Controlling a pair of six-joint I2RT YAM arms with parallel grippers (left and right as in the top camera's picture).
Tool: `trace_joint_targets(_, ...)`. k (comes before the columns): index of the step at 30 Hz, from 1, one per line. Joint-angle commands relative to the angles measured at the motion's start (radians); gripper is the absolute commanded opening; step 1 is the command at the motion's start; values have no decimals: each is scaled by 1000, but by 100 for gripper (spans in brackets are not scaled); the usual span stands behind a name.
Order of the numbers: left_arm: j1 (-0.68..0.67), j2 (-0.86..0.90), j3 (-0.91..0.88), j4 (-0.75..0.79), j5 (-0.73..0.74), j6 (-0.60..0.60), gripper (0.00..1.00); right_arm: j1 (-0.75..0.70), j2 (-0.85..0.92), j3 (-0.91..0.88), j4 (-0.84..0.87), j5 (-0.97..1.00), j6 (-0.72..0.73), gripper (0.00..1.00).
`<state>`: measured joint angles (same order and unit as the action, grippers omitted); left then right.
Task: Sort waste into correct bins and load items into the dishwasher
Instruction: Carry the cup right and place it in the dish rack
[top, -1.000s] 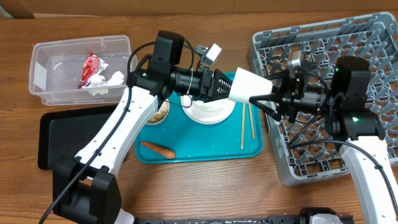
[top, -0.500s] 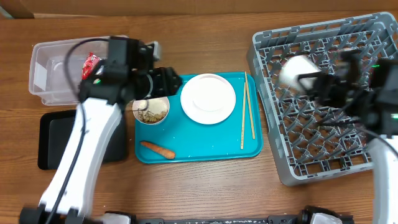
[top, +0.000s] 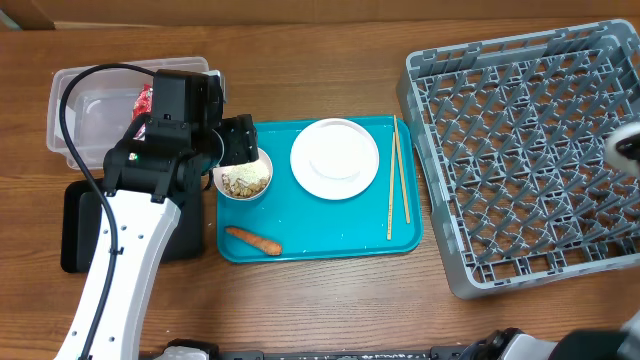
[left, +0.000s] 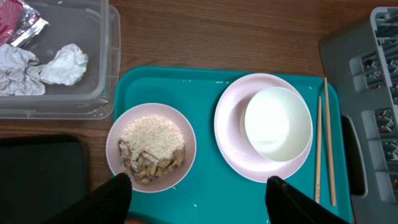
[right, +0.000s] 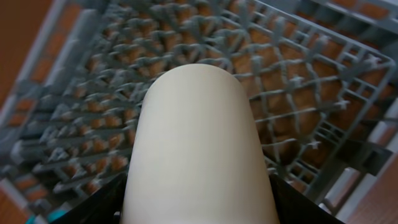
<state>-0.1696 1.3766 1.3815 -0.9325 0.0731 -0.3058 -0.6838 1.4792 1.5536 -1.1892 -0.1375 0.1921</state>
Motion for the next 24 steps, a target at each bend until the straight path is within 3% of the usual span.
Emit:
trace_joint_targets(1,0,-4,13,-3,-25,22,71,-43,72,19,6,85,46,47)
trace_joint_targets(11,0,-4,13,-13,-25,22,72,-81,222,19,-13,134,54,46)
trace_joint_targets(15,0,-4,13,-13,-25,22,72,-81,251,18,-25,137,68,50)
trace_joint_targets(19,0,-4,13,-13,-25,22,72,-81,257,18,-32,137,68,68)
trace_joint_targets(21,0,-4,13,-14,-25,22,72,-81,257,18,-32,135,68,85)
trace_joint_targets(24,0,-4,13,-13,-25,22,73,-81,257,18,-11,64,71,100)
